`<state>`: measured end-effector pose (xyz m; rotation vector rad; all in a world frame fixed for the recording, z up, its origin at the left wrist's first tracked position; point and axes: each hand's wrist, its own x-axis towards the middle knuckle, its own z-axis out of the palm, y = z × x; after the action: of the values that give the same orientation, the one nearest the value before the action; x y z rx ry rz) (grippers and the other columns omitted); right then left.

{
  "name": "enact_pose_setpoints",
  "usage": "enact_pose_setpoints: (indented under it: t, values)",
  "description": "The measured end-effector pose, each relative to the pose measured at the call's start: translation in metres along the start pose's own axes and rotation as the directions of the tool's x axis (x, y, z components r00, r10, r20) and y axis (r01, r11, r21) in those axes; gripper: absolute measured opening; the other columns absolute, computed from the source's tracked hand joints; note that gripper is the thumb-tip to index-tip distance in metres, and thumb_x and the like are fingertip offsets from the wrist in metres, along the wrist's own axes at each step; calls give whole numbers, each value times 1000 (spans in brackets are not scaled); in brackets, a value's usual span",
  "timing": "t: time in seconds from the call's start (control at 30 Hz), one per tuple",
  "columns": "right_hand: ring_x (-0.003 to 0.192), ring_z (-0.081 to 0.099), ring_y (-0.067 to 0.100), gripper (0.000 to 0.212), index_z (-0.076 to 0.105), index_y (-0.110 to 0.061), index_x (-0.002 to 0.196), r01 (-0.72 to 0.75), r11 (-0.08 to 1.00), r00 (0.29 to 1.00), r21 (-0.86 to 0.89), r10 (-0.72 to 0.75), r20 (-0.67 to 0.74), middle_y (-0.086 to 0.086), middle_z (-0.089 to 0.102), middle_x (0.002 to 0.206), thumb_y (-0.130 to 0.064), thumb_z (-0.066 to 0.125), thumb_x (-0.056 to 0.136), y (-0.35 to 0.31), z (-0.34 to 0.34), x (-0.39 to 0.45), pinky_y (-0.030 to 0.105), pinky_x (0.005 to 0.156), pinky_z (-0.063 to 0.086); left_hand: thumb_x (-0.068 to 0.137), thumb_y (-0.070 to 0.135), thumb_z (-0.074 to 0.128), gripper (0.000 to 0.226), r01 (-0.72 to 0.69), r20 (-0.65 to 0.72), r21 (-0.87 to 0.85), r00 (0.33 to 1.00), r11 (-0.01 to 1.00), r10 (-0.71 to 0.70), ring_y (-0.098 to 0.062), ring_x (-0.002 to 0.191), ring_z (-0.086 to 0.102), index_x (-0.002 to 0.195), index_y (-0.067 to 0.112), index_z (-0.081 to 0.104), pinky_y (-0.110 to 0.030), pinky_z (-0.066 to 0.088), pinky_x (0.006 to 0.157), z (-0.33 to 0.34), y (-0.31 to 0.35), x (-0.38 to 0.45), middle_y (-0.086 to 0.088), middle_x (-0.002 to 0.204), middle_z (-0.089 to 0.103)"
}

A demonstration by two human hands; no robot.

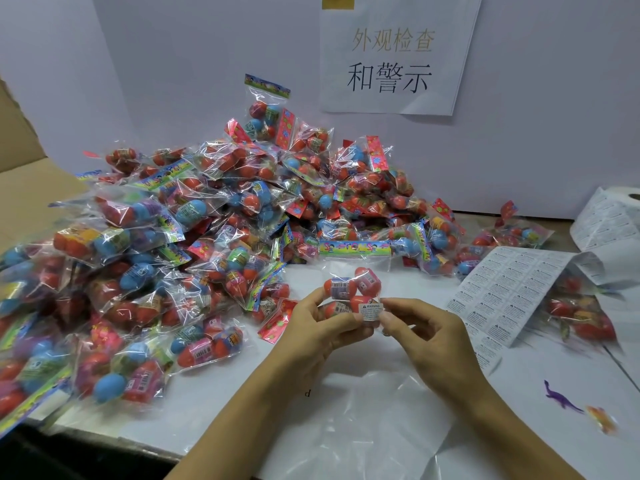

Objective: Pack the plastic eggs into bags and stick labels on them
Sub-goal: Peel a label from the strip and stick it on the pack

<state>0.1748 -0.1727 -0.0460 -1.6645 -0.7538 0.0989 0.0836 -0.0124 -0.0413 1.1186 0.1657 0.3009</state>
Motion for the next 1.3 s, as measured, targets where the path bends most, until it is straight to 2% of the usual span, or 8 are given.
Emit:
enact_pose_setpoints:
  t: [0.13, 0.2, 0.33, 0.63, 0.8, 0.93, 1.1, 1.3]
  values:
    - [76, 74, 13, 30, 75, -30, 96, -12, 1000, 1000, -5, 12, 9, -11, 77, 86, -1, 68, 92, -1, -3, -1, 27, 73, 59, 76, 1, 76, 50, 2, -4, 21, 1000, 1000, -2, -32, 97, 75, 124, 7, 62, -34, 61, 81, 2, 0, -1, -24, 107, 75]
    - [75, 73, 13, 26, 75, -28, 94, -9, 1000, 1000, -1, 9, 5, -10, 77, 84, -4, 67, 93, -3, -2, -1, 27, 72, 59, 79, 2, 77, 51, 0, -1, 22, 1000, 1000, 0, -33, 99, 75, 126, 8, 61, -34, 61, 81, 4, 1, -3, -23, 109, 75]
    - [75, 72, 10, 8, 76, -28, 88, 1, 1000, 1000, 6, -1, -16, -12, 76, 80, -34, 71, 87, -8, 1, -3, 25, 68, 57, 81, 9, 82, 51, 2, -20, 52, 1000, 999, -1, -34, 102, 74, 127, 8, 60, -36, 61, 81, 5, 2, -5, -22, 111, 75]
    - [73, 70, 9, 18, 75, -30, 89, 18, 999, 1000, -38, -17, 21, -15, 74, 76, -13, 70, 92, -4, -2, -2, 19, 67, 54, 94, 3, 69, 31, 31, -49, 83, 998, 996, -27, -33, 99, 75, 124, 10, 64, -37, 62, 78, 3, -1, -1, -19, 107, 76]
    - [79, 71, 8, 6, 75, -33, 92, 29, 999, 999, -37, -29, 17, -18, 75, 83, -30, 73, 86, -7, 0, -2, 19, 66, 55, 94, 3, 68, 30, 34, -65, 76, 997, 997, -29, -33, 99, 75, 124, 7, 63, -36, 62, 78, 2, -1, -1, -21, 107, 76]
    - [78, 71, 9, 21, 74, -35, 91, 23, 999, 1000, -42, -23, 17, -17, 75, 82, -14, 73, 89, -4, 0, -2, 21, 67, 55, 95, 3, 67, 29, 42, -67, 70, 997, 997, -37, -32, 98, 75, 123, 6, 63, -36, 62, 78, 2, -1, -1, -21, 108, 76]
    - [81, 71, 9, 16, 74, -31, 96, 31, 999, 999, -33, -31, 13, -15, 75, 85, -20, 78, 86, -4, 0, -2, 28, 68, 57, 95, 2, 66, 30, 36, -67, 36, 997, 999, -33, -30, 97, 75, 124, 3, 62, -35, 61, 77, 3, 0, -1, -22, 109, 75]
    - [82, 72, 11, 25, 74, -33, 96, 26, 998, 1000, -52, -25, 17, -17, 75, 86, -9, 72, 90, -1, 0, -2, 30, 72, 58, 93, 3, 67, 33, 54, -69, 24, 996, 998, -52, -31, 97, 76, 125, 5, 61, -34, 62, 76, 3, 1, -1, -22, 107, 76]
